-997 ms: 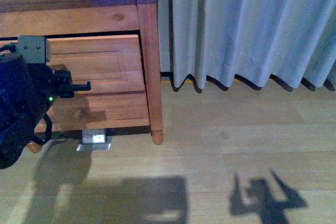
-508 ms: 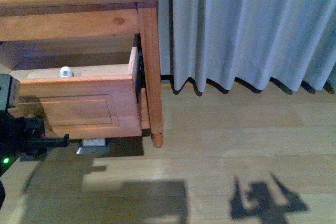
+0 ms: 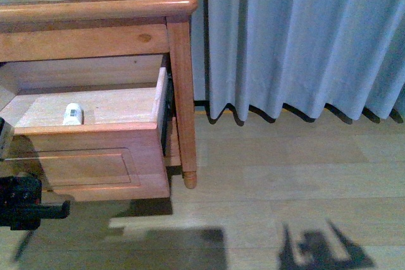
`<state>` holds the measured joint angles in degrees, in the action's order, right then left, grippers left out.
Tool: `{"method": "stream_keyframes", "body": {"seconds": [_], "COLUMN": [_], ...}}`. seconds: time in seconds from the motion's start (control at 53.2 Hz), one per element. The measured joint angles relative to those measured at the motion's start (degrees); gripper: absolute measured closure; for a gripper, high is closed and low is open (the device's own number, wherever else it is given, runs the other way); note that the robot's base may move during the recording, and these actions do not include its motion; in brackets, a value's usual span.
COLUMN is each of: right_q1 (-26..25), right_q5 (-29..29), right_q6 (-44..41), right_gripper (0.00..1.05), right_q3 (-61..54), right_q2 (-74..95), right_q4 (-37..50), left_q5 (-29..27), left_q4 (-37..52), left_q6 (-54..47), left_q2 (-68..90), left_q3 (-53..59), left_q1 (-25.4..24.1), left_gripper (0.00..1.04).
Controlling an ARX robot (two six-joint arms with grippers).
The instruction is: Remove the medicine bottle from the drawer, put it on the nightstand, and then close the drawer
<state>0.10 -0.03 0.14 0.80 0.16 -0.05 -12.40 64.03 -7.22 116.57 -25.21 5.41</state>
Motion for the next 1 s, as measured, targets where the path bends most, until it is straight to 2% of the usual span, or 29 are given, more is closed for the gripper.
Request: {"method": "stream_keyframes", "body": {"seconds": [0.113,0.226,0.357,0.546,0.734,0.79,0.997], "right_q1": [0.0,0.0,0.0,0.0,0.0,0.0,0.0], "right_q5": [0.0,0.0,0.0,0.0,0.0,0.0,0.0], "right_q6": [0.0,0.0,0.0,0.0,0.0,0.0,0.0], "right_gripper": [0.07,0.07,0.07,0.07,0.07,0.07,0.07], "right_q3": [0.0,0.0,0.0,0.0,0.0,0.0,0.0], "right_q2": [0.0,0.0,0.0,0.0,0.0,0.0,0.0], "right_q4": [0.0,0.0,0.0,0.0,0.0,0.0,0.0], "left_q5": [-0.24,-1.11,-1.11,-1.29,-4.83,-7.76,-17.88], "left_q4": [-2.03,-8.26,-15.85,-35.21,-41.29,-42.53,-51.23], "left_q6": [-0.5,-0.96,-1.53,-4.24,-4.94,-5.01,-4.39], "left_q2": [-1.53,-9.2,-18.49,-46.62,-61.99,-65.26,-81.48], "left_q3": [0.57,1.16,2.16,1.75,-0.7,-0.48,4.61], "left_q1": [-0.2,-0.35,-0.74,-4.2,-4.11,-2.64,9.44], "left_gripper": [0.51,0.24,0.06,0.07,0.07,0.07,0.07]}}
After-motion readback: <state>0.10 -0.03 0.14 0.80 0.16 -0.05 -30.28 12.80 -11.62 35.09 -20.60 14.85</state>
